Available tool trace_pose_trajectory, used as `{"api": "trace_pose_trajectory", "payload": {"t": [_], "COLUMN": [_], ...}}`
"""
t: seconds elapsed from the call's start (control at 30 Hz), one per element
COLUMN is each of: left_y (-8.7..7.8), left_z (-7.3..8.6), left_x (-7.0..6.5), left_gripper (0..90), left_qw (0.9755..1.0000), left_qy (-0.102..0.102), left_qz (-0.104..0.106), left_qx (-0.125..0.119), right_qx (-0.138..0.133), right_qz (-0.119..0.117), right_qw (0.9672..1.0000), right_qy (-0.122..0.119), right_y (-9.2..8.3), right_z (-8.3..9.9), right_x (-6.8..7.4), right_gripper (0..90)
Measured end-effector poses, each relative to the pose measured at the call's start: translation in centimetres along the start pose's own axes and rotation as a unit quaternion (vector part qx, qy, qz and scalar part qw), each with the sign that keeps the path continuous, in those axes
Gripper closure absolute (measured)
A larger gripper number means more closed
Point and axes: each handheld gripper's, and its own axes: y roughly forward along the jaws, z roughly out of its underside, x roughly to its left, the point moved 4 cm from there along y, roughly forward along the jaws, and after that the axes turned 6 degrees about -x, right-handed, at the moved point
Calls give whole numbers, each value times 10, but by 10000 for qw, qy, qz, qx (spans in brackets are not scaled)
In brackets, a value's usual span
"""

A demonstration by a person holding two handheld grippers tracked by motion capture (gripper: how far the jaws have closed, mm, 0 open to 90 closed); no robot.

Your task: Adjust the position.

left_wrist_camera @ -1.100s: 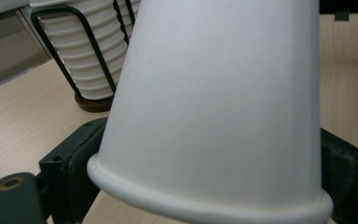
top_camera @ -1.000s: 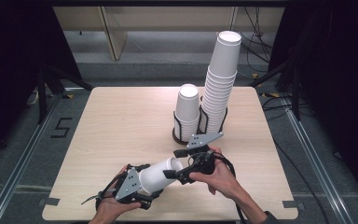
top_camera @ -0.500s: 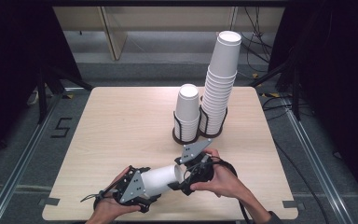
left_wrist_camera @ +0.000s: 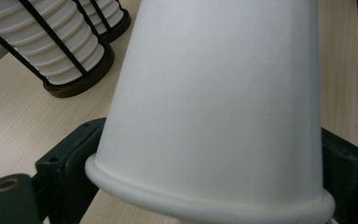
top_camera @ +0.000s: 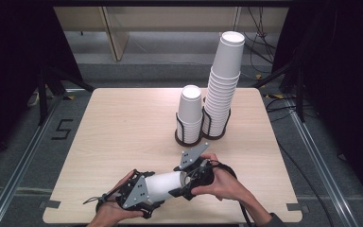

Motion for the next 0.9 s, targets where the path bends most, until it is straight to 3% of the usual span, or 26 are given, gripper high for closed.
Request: {"api": "trace_pose_trajectory", "payload": {"t": [0.1, 0.2, 0.33, 0.43, 0.63, 0.73, 0.83, 0.9], "left_y": [-2, -5, -11, -12, -15, -15, -15, -15], "left_z": [-1, -3, -4, -4, -4, -6, -7, -6], "left_x": [3, 4, 7, 8, 10, 9, 7, 8], "left_gripper": [68, 58, 51, 43, 65, 88, 108, 112], "left_qw": [9992, 9963, 9925, 9907, 9911, 9918, 9937, 9948], "left_qy": [-127, -185, -272, -300, -320, -215, -80, -45], "left_qz": [17, 75, 153, 179, 306, 338, 355, 367], "left_qx": [-388, -833, -1184, -1314, -1257, -1217, -1061, -945], "right_qx": [-210, -401, -535, -495, -483, -480, -377, -296], "right_qz": [-109, -297, -426, -444, -490, -519, -551, -422], "right_qw": [9997, 9986, 9973, 9975, 9973, 9971, 9975, 9986], "right_qy": [83, 194, 252, 251, 274, 268, 215, 154], "right_y": [-6, -12, -16, -16, -14, -16, -16, -16], "right_z": [-2, -3, -4, -3, -1, -1, 1, 2], "right_x": [-3, -4, -6, -6, -7, -7, -7, -8], "right_gripper": [247, 252, 253, 253, 254, 253, 249, 235]}}
